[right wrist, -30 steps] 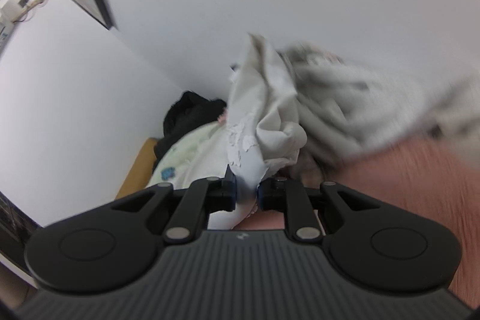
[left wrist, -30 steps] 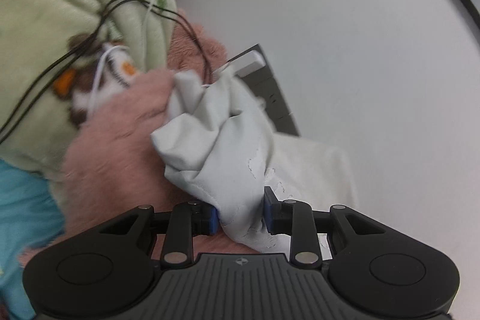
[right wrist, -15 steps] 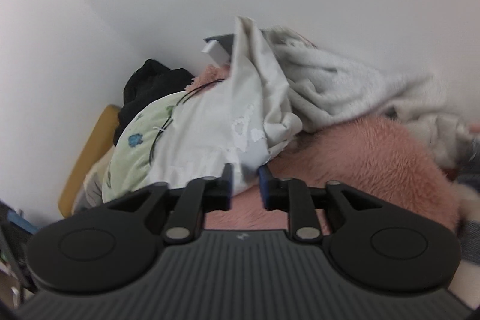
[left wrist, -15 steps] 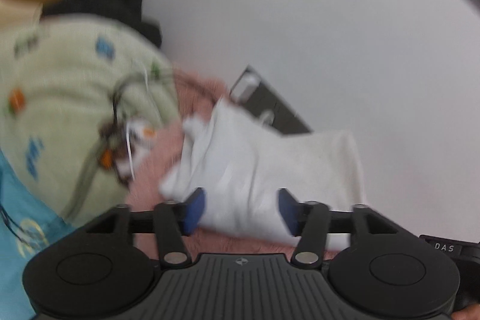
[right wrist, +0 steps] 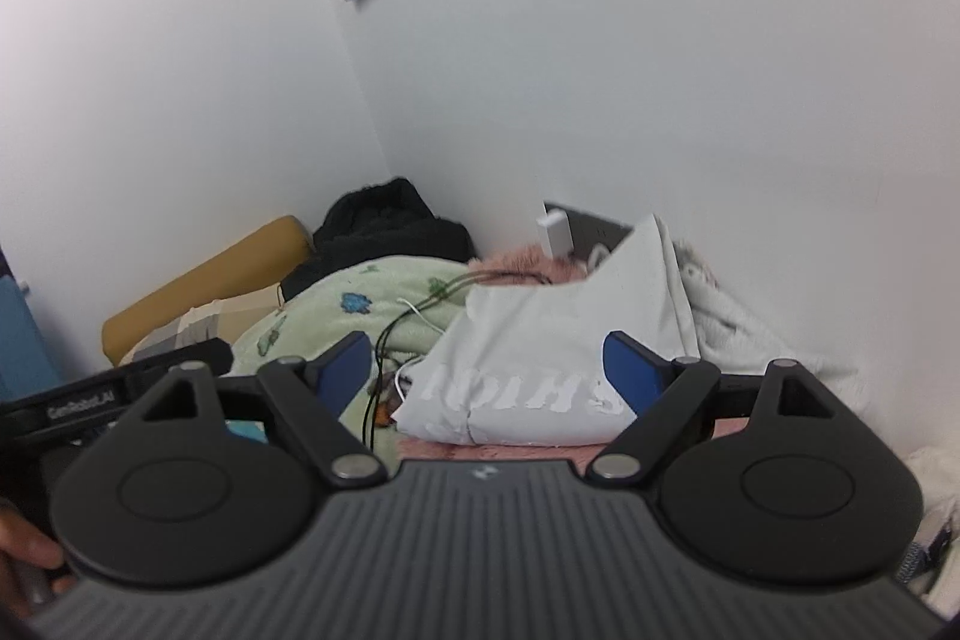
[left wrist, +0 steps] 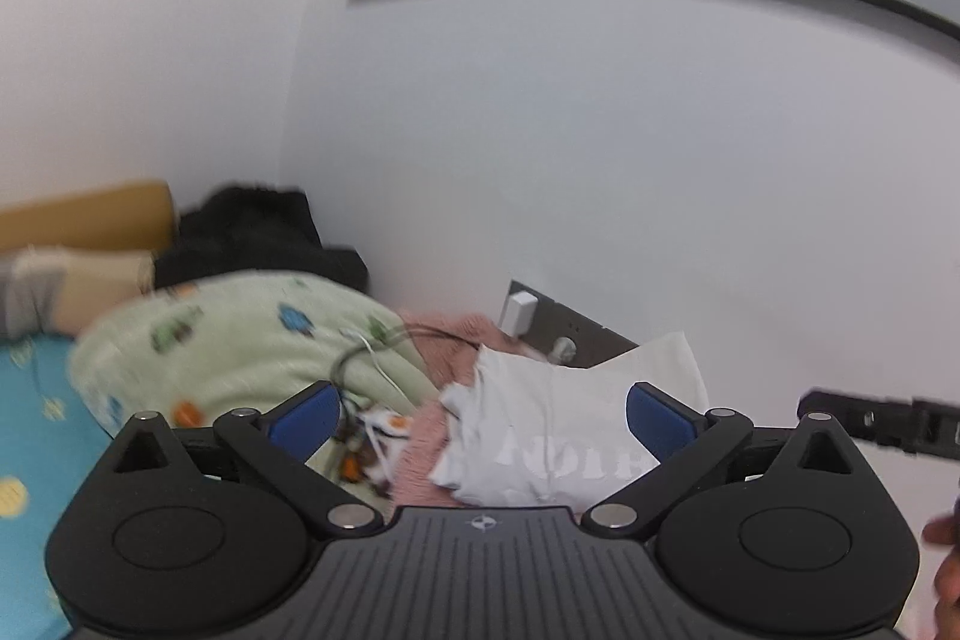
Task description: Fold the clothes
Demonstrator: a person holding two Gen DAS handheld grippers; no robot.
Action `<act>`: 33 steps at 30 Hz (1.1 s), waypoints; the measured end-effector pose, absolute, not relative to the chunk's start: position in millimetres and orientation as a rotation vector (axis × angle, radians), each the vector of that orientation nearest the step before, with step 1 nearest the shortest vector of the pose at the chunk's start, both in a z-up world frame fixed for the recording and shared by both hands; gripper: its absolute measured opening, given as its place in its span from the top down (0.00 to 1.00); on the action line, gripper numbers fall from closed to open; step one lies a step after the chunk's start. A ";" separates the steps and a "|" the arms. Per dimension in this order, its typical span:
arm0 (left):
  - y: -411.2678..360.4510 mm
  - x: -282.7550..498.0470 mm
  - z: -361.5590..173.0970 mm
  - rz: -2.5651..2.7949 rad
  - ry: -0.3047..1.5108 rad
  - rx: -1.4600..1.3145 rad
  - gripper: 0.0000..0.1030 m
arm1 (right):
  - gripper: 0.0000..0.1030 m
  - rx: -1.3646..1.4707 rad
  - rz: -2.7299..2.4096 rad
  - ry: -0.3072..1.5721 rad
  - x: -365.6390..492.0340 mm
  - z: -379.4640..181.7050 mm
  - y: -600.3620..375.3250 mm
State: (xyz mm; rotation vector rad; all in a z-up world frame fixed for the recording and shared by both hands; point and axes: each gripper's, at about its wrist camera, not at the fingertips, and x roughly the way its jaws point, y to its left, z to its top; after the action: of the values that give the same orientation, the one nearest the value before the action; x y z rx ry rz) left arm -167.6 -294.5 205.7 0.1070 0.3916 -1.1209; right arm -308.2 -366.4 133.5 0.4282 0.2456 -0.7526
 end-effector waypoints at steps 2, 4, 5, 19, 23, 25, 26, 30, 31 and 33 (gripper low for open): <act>-276.1 -178.5 209.2 -1.090 0.332 0.127 0.00 | 0.16 0.388 -0.758 0.225 -311.2 134.0 -351.2; -259.2 -184.3 210.2 -1.098 0.322 0.114 0.00 | 0.16 0.360 -0.766 0.202 -315.2 133.0 -337.3; -250.7 -186.4 210.4 -1.105 0.325 0.100 0.00 | 0.16 0.348 -0.769 0.192 -317.1 132.3 -331.0; -192.1 -215.5 187.4 -1.114 0.258 0.059 0.00 | 0.16 0.225 -0.816 0.127 -314.8 99.8 -274.0; -191.9 -220.6 180.4 -1.112 0.225 0.079 0.00 | 0.16 0.189 -0.841 0.107 -304.5 83.3 -270.0; -192.3 -220.7 174.6 -1.086 0.222 0.082 0.00 | 0.17 0.186 -0.837 0.119 -299.1 76.6 -269.9; -192.5 -220.0 171.6 -1.073 0.222 0.084 0.00 | 0.17 0.184 -0.835 0.125 -296.6 73.4 -269.8; -191.7 -210.5 158.8 -1.032 0.240 0.079 0.00 | 0.17 0.164 -0.837 0.125 -291.0 69.0 -269.7; -191.9 -208.4 157.4 -1.019 0.242 0.081 0.00 | 0.17 0.160 -0.837 0.125 -289.7 68.4 -270.2; -192.3 -204.1 155.6 -0.992 0.246 0.082 0.00 | 0.17 0.153 -0.837 0.124 -287.0 67.3 -271.2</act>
State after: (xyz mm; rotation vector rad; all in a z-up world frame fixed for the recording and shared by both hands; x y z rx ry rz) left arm -204.1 -192.3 155.6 0.0822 0.2456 -0.9919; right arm -287.0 -271.2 67.3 0.1526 0.1237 -0.8366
